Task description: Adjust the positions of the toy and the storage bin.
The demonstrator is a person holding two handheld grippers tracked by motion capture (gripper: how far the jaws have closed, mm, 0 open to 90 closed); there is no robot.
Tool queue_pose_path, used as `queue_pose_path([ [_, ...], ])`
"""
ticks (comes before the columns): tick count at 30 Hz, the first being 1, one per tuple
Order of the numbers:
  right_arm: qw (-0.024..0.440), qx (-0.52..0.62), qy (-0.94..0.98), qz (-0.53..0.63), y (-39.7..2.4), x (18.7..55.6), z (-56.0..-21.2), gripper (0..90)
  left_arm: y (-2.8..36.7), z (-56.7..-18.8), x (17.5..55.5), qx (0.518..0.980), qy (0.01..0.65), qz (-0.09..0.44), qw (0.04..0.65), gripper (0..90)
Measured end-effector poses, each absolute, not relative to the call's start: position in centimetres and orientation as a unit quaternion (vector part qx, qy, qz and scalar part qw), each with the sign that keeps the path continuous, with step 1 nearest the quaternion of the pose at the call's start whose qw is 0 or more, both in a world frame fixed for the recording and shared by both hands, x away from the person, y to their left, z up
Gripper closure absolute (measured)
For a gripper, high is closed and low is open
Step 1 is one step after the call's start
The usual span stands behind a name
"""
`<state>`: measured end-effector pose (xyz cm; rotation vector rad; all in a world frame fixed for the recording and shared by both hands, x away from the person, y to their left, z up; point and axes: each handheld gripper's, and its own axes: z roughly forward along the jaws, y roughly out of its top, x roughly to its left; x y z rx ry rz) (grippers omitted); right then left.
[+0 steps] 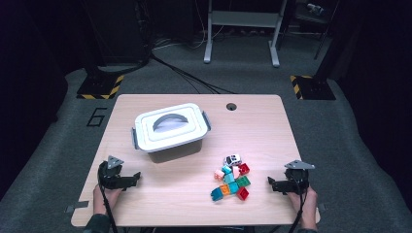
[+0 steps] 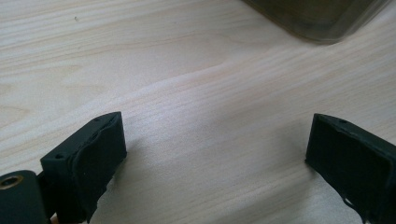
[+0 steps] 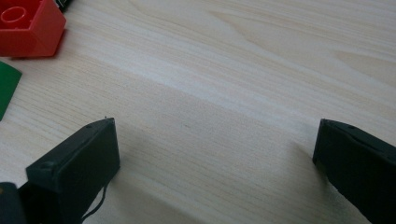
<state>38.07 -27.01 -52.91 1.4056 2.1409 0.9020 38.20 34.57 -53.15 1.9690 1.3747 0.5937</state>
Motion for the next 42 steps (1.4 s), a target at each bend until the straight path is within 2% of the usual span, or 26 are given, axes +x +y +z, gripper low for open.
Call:
queue_pose_path([
  [18,0.212,0.506,0.770,0.325,-27.0,38.1,-52.9,0.0,34.9,-53.1,37.9,0.761,0.511,0.222,0.331,5.1],
  [26,0.212,0.507,0.769,0.326,-26.9,38.1,-52.9,0.0,35.4,-52.8,37.8,0.753,0.524,0.219,0.332,7.1],
  [32,0.216,0.504,0.771,0.323,-26.8,38.3,-52.9,0.0,35.4,-51.1,37.6,0.744,0.527,0.215,0.349,8.4],
  [42,0.217,0.502,0.772,0.324,-26.4,38.6,-52.9,0.0,35.0,-46.9,37.9,0.766,0.491,0.215,0.354,5.9],
])
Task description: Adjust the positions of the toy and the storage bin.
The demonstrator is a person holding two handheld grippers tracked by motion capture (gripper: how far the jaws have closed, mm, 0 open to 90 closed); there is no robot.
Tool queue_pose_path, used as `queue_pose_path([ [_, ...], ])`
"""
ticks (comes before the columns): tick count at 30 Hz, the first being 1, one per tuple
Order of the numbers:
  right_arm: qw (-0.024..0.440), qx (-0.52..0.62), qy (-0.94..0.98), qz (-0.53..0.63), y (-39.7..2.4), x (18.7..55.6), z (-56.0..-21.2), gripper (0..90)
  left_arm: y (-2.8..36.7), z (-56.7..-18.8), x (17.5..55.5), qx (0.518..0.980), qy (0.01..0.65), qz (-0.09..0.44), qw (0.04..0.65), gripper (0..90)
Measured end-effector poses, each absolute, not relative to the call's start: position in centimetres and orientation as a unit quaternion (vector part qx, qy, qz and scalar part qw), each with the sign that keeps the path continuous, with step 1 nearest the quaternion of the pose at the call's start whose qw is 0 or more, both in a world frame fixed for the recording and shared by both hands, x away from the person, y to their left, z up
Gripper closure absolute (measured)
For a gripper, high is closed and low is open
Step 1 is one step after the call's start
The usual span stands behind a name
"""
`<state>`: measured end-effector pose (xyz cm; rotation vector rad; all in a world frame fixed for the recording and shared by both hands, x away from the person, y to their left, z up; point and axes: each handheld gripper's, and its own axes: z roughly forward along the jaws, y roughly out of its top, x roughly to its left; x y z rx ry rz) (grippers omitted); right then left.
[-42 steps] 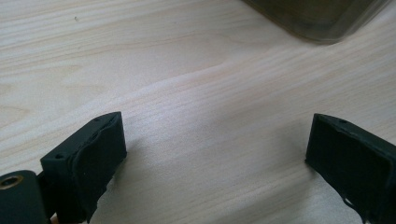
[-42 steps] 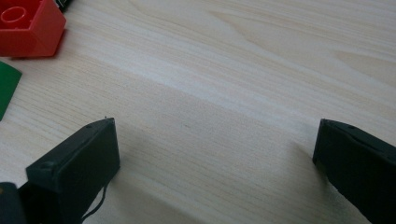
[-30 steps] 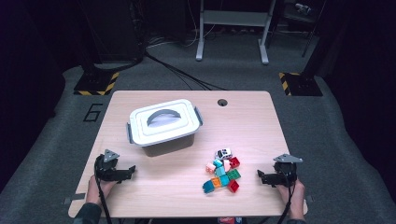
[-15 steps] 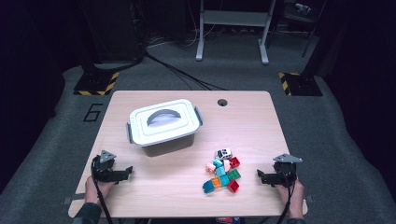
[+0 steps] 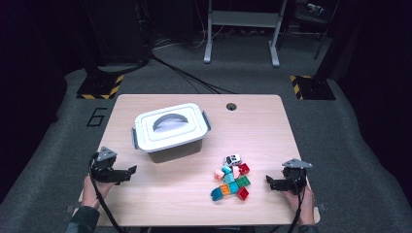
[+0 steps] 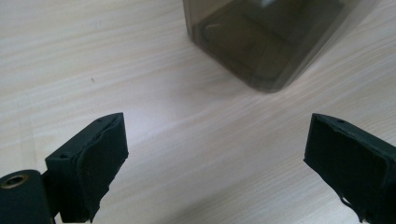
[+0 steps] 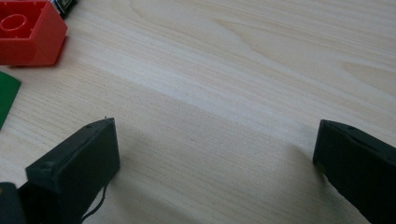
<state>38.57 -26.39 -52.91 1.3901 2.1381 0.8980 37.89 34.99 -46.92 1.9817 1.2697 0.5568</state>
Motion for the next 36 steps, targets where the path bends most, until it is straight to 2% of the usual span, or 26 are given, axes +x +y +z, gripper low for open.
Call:
queue_pose_path([
  [12,0.213,0.504,0.771,0.325,-26.4,38.6,-52.9,0.0,34.4,-42.1,38.7,0.762,0.471,0.223,0.385,1.8],
  [22,0.212,0.502,0.772,0.326,-26.4,38.6,-52.9,0.2,32.3,-38.1,41.4,0.776,0.427,0.240,0.398,0.2],
  [36,0.213,0.499,0.774,0.327,-26.4,38.6,-52.9,0.5,27.9,-37.6,46.2,0.810,0.383,0.222,0.386,0.1],
])
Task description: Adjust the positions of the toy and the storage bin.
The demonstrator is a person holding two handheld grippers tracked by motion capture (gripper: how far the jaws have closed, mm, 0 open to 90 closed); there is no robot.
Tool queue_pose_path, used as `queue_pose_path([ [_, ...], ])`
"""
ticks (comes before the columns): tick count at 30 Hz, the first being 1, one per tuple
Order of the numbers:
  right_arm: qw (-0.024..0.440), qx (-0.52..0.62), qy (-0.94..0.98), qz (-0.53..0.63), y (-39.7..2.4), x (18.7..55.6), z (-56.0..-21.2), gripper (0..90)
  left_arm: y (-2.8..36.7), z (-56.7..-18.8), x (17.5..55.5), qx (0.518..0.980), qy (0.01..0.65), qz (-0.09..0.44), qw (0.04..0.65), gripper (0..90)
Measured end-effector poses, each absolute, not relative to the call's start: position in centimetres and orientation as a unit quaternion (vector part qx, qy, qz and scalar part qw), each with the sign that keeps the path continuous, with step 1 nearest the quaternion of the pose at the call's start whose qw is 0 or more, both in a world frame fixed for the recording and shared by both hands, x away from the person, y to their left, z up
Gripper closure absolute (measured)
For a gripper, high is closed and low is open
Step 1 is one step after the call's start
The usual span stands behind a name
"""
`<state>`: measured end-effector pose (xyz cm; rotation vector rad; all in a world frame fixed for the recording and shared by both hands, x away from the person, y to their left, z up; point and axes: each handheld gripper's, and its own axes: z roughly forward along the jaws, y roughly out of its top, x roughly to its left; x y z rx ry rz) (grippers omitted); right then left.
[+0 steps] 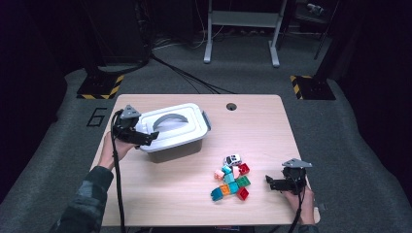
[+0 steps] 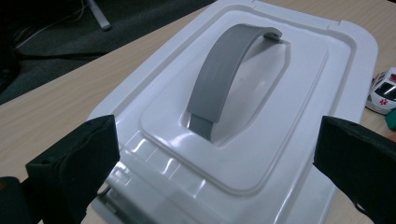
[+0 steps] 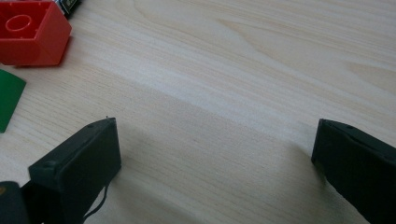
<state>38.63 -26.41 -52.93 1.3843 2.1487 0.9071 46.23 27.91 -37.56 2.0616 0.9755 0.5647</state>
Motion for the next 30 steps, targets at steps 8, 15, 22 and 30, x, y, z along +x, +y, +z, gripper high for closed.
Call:
queue_pose_path([
  [8,0.213,0.498,0.774,0.327,-26.4,38.6,-52.9,0.5,25.9,-38.3,48.9,0.829,0.361,0.208,0.373,7.3],
  [15,0.213,0.498,0.774,0.327,-26.4,38.6,-52.9,0.5,25.5,-38.6,50.0,0.833,0.354,0.209,0.370,24.9],
  [22,0.213,0.497,0.775,0.327,-26.4,38.7,-52.9,0.5,25.7,-39.1,50.9,0.825,0.369,0.203,0.377,44.9],
  [30,0.210,0.500,0.773,0.328,-26.4,38.6,-52.9,0.6,25.4,-39.4,50.7,0.829,0.358,0.205,0.377,61.6],
])
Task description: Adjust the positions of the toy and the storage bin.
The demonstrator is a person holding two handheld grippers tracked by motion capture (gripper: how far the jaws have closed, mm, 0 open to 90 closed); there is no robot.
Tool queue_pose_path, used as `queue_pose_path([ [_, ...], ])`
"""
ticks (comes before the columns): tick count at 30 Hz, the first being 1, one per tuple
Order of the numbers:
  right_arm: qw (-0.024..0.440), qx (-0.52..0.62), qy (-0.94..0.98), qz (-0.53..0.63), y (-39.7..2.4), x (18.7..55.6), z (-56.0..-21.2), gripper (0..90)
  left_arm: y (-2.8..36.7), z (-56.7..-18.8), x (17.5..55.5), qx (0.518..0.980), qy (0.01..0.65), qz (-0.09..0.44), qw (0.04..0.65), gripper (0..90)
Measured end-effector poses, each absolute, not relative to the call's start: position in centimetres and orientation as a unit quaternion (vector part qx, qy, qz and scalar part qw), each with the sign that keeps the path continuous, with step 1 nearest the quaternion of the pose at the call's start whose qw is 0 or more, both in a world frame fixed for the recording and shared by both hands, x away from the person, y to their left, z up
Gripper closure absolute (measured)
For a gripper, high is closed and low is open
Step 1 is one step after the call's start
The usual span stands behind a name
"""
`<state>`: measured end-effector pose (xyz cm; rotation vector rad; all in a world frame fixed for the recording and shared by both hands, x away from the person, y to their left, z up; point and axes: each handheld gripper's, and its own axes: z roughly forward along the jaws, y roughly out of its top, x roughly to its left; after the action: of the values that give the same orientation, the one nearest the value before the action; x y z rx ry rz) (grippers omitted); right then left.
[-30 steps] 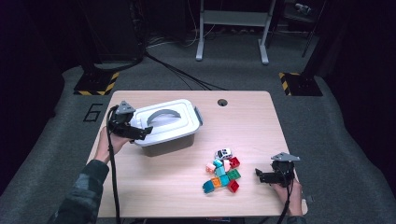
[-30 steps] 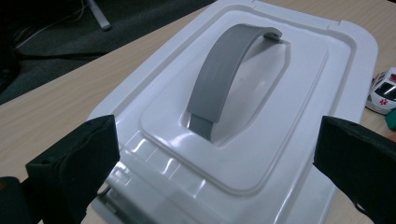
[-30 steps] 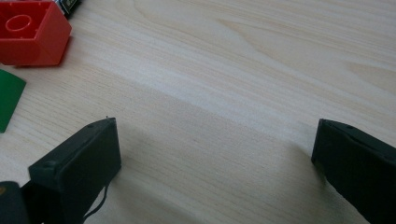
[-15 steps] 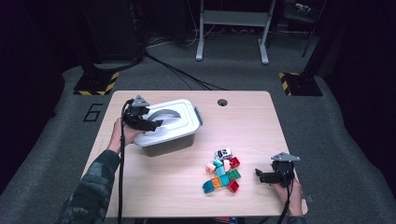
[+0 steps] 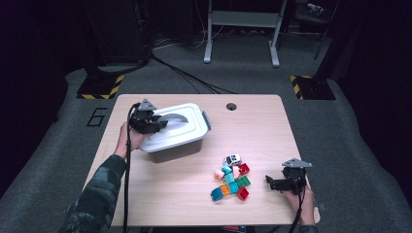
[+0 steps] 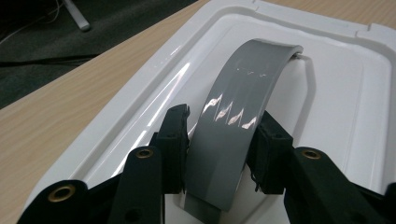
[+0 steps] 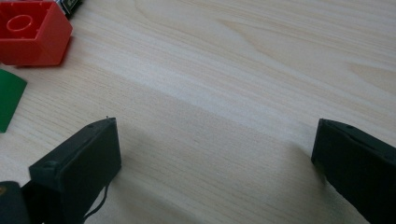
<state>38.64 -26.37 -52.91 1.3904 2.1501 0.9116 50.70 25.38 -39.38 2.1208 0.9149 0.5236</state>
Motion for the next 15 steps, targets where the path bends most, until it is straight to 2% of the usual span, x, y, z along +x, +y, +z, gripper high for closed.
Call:
queue_pose_path([
  [15,0.214,0.496,0.776,0.327,-26.4,38.7,-52.9,0.6,24.5,-39.2,49.3,0.831,0.366,0.207,0.363,63.4],
])
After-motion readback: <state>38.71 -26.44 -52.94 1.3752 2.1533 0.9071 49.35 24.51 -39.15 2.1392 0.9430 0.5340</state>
